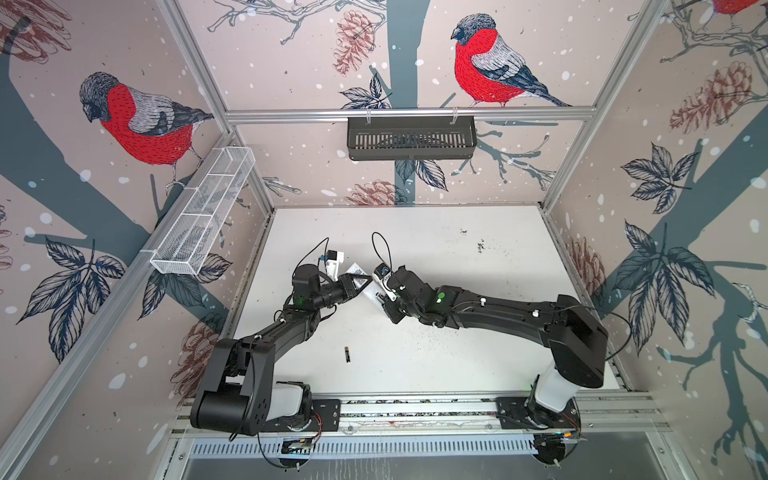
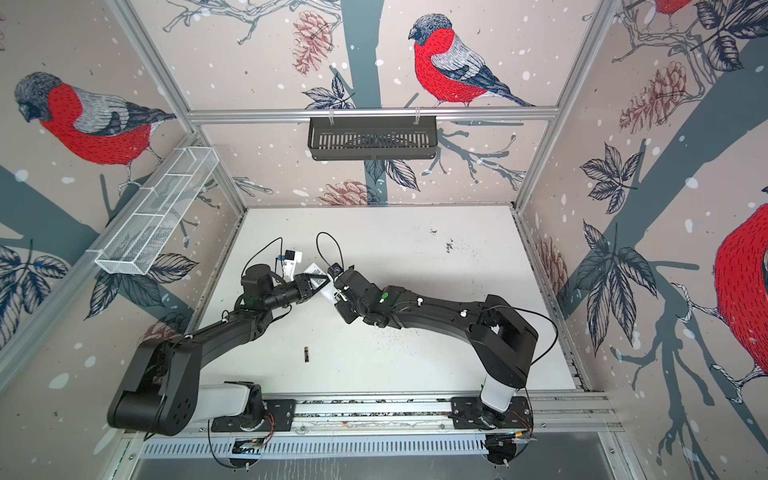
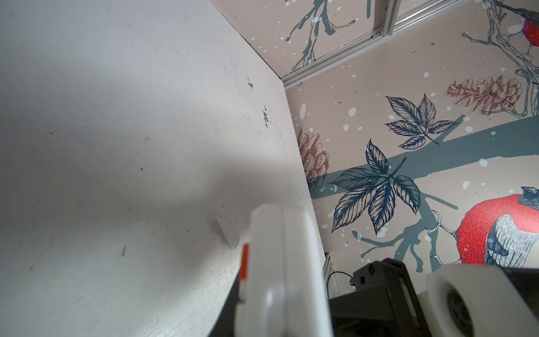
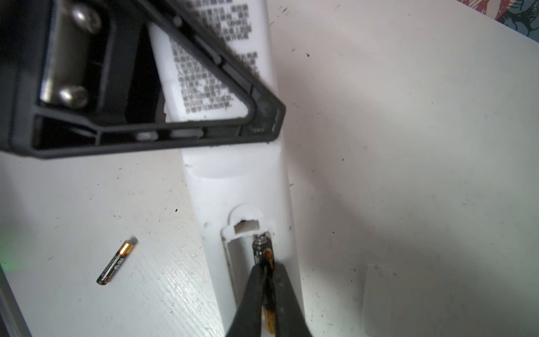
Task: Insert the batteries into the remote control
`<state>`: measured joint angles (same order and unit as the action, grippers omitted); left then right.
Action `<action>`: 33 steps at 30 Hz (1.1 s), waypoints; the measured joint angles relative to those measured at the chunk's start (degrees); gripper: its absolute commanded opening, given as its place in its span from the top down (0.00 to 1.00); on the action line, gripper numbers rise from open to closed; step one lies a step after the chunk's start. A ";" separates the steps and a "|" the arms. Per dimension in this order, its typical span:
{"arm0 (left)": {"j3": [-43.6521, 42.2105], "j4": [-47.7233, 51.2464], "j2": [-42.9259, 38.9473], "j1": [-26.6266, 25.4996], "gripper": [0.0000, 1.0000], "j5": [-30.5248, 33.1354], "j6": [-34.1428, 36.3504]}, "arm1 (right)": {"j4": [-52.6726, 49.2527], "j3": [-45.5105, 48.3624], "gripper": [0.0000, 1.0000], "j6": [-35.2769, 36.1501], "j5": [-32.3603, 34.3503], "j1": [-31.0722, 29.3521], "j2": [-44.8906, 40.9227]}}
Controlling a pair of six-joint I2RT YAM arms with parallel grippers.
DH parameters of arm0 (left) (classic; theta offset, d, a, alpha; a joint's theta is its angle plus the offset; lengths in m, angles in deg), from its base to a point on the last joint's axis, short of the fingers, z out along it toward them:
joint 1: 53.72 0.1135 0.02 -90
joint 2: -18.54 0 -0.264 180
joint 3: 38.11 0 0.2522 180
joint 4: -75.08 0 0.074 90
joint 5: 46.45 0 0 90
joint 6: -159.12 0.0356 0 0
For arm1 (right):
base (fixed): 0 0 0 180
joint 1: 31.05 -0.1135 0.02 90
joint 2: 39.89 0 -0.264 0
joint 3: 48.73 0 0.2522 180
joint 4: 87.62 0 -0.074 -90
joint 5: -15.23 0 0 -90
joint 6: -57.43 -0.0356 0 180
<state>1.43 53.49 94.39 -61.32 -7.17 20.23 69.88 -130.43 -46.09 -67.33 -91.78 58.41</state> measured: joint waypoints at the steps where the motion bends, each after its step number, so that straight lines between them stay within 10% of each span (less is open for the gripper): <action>1: -0.04 0.00 -0.11 0.13 1.00 0.02 -0.20 | 0.26 0.00 0.89 0.09 -0.22 0.13 0.04; 33: -0.79 -7.87 5.92 3.48 1.00 -10.29 -7.80 | -2.78 2.29 0.75 1.70 -5.51 0.33 -7.74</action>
<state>0.64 45.62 100.32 -57.84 -17.46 12.43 67.11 -128.14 -44.39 -72.84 -91.45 50.67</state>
